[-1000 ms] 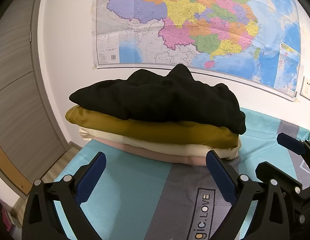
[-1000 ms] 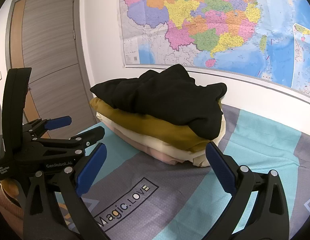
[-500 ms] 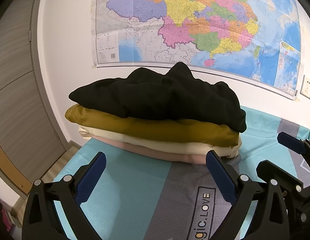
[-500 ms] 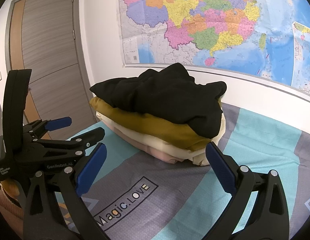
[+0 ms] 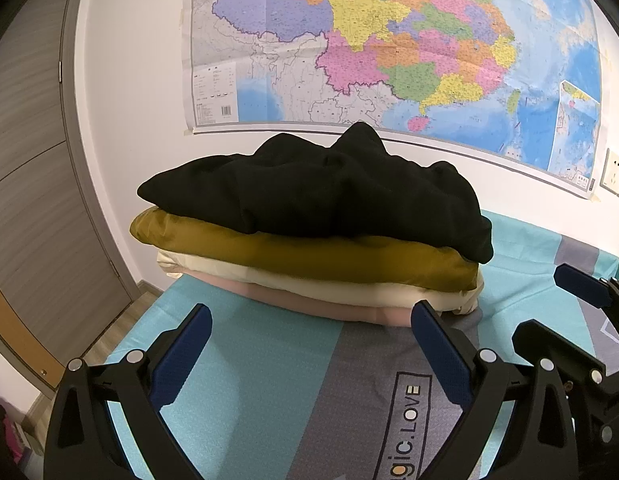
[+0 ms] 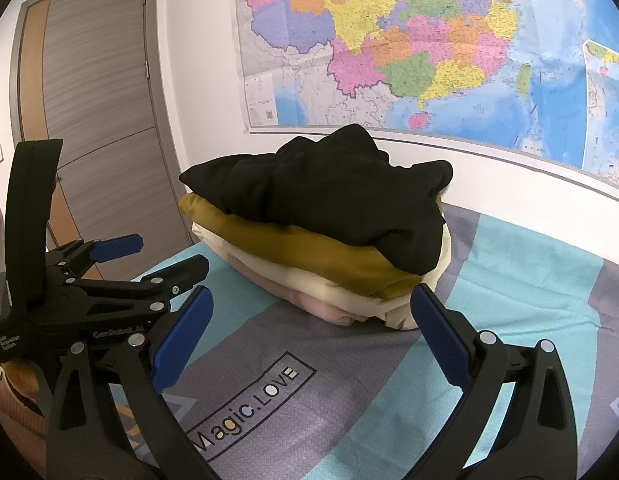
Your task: Fold large clothes
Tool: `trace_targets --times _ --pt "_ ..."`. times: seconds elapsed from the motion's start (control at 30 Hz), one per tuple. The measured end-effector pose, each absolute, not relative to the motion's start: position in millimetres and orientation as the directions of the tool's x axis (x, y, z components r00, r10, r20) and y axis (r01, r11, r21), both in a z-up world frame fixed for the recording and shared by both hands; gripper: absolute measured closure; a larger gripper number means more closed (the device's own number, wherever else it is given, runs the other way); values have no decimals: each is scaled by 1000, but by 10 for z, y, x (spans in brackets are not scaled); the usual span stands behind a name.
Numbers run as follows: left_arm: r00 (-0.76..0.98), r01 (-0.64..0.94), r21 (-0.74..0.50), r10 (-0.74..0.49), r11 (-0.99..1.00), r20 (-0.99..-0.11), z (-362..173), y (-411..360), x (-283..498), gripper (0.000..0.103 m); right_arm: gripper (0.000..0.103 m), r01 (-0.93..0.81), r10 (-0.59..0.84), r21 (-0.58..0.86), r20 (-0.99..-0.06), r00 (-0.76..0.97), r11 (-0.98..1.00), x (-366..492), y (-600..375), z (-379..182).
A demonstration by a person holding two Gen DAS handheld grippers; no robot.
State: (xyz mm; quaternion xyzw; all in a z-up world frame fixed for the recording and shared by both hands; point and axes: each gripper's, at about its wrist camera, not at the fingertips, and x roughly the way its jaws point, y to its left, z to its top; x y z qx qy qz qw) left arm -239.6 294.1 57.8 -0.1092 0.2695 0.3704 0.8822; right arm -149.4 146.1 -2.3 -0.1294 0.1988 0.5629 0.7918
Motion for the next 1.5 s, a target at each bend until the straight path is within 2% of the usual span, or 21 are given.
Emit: trace_targets --times 1.3,1.5 --pt "577 -707 19 592 707 -562 549 2979 -2383 7 6 -942 840 29 -463 283 333 -1497 1426 -60" --pt "594 -698 34 604 716 -531 530 2932 -2382 9 6 -941 840 39 -463 282 337 -1488 1404 -75"
